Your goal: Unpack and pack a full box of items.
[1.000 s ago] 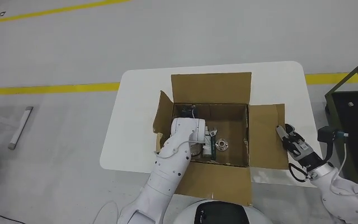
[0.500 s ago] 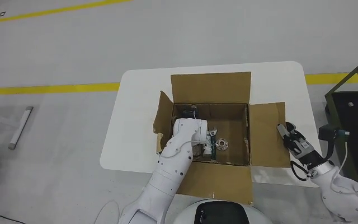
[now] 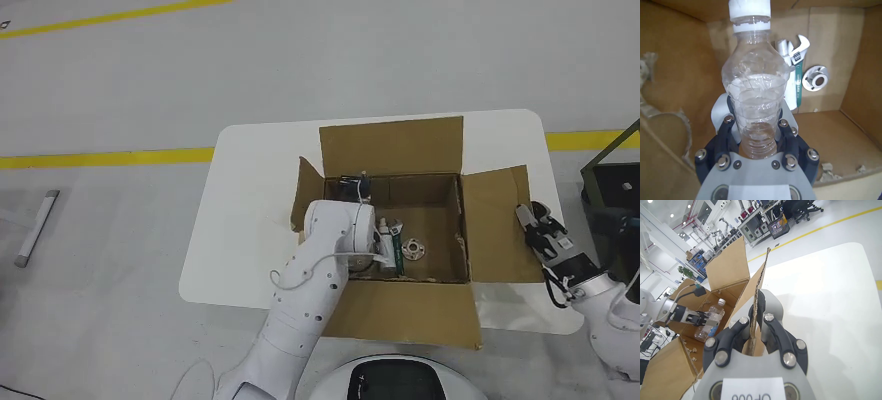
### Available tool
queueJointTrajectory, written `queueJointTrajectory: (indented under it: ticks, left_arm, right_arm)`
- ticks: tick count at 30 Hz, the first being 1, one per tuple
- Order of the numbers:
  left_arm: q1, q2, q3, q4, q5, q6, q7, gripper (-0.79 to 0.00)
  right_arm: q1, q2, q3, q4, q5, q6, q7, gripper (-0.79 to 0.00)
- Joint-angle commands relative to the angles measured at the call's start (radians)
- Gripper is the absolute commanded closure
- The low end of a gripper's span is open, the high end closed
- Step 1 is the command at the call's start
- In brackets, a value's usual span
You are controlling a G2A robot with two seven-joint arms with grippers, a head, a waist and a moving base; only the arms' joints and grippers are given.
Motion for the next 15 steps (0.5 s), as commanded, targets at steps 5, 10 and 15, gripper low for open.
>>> queueJointTrajectory:
  ticks: [5, 10, 15]
  left_arm:
    - [-0.001, 0.006, -0.024, -0.114, -0.002, -0.023, 0.000, 0.000]
    - [0.010, 0.020, -0.065, -0.193, 0.023, -0.052, 0.000, 0.000]
    - [0.035, 0.040, -0.134, -0.265, 0.081, -0.080, 0.000, 0.000]
  right_arm:
    - [0.033, 0.003, 0.011, 0.021, 0.000, -0.009, 0.021, 0.000]
    - [0.044, 0.004, 0.020, 0.030, 0.002, -0.006, 0.023, 0.000]
    - [0.039, 0.004, 0.021, 0.035, 0.001, -0.004, 0.020, 0.000]
